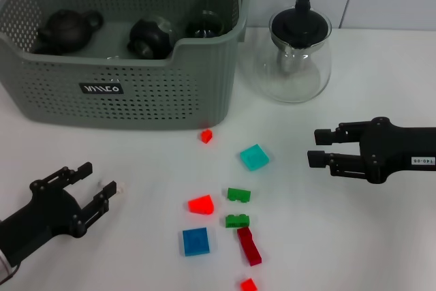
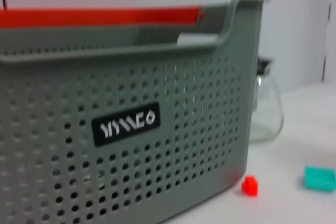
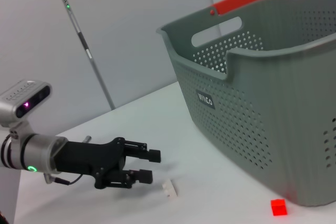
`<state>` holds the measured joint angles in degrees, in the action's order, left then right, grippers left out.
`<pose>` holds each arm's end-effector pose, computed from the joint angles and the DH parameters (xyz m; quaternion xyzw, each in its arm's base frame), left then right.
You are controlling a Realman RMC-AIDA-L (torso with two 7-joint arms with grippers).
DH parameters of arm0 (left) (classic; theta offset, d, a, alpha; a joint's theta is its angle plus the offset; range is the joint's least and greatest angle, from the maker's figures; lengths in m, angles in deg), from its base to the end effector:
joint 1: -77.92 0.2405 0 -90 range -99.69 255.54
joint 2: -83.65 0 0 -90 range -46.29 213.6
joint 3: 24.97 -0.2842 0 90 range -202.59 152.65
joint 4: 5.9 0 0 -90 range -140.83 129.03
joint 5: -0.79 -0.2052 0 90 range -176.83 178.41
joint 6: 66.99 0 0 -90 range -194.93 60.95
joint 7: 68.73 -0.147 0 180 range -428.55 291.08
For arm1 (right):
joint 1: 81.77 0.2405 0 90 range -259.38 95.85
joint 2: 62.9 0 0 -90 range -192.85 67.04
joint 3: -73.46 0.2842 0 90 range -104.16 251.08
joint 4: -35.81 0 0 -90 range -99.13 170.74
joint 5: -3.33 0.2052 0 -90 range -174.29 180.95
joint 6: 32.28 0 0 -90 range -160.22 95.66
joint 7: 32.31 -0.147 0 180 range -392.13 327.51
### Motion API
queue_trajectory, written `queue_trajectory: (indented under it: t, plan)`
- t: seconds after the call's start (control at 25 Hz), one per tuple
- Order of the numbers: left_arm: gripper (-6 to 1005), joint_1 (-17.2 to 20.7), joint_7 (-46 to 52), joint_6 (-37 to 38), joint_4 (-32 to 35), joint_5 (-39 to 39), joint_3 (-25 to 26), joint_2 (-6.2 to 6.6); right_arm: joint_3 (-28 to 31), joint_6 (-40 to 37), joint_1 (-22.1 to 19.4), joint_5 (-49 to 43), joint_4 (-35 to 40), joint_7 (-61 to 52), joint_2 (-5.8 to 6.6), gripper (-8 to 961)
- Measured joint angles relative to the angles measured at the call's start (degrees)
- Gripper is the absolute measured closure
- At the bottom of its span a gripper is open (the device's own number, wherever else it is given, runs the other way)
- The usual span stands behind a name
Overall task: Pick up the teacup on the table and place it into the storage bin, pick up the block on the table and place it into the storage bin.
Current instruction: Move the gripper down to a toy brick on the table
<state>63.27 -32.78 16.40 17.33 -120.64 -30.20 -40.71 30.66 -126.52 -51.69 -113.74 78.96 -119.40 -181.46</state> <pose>-0.3856 0.2307 -0.0469 -0.8654 -0.2179 -0.2317 0.3872 0.2706 0.3336 -0.0086 -0.9474 0.2274 0.2120 0.0761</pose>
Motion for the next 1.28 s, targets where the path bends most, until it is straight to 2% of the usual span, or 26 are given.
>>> queue_trajectory:
  t: [0.24, 0.32, 0.4, 0.6, 0.96, 1.28]
  plan:
    - [401, 0.82, -4.03, -0.15, -5.83, 0.16, 6.02, -0.17, 0.0, -0.02, 0.03, 0.01, 0.0, -0.02, -0.05, 433]
    - [322, 1.12, -7.84, -0.74, -9.1, 0.18, 9.42, -0.23, 0.0, 0.0, 0.05, 0.0, 0.0, -0.02, -0.05, 433]
    - [242, 2.22, -17.22, -2.75, -15.16, 0.21, 13.41, -0.34, 0.0, 0.03, 0.05, 0.01, 0.0, -0.02, -0.04, 433]
    - [243, 3.14, -23.79, -6.49, -20.09, 0.24, 15.36, -0.37, 0.0, 0.26, -0.12, 0.0, -0.15, -0.02, -0.02, 432]
    - [244, 3.78, -24.81, -8.27, -23.67, 0.24, 16.31, -0.45, 0.0, 0.62, -0.11, -0.04, -0.74, -0.02, 0.16, 432]
    - [245, 3.61, -25.25, -10.12, -25.54, 0.23, 19.6, -0.44, 0.0, 0.65, -0.32, -0.17, -0.78, 0.01, 0.16, 432]
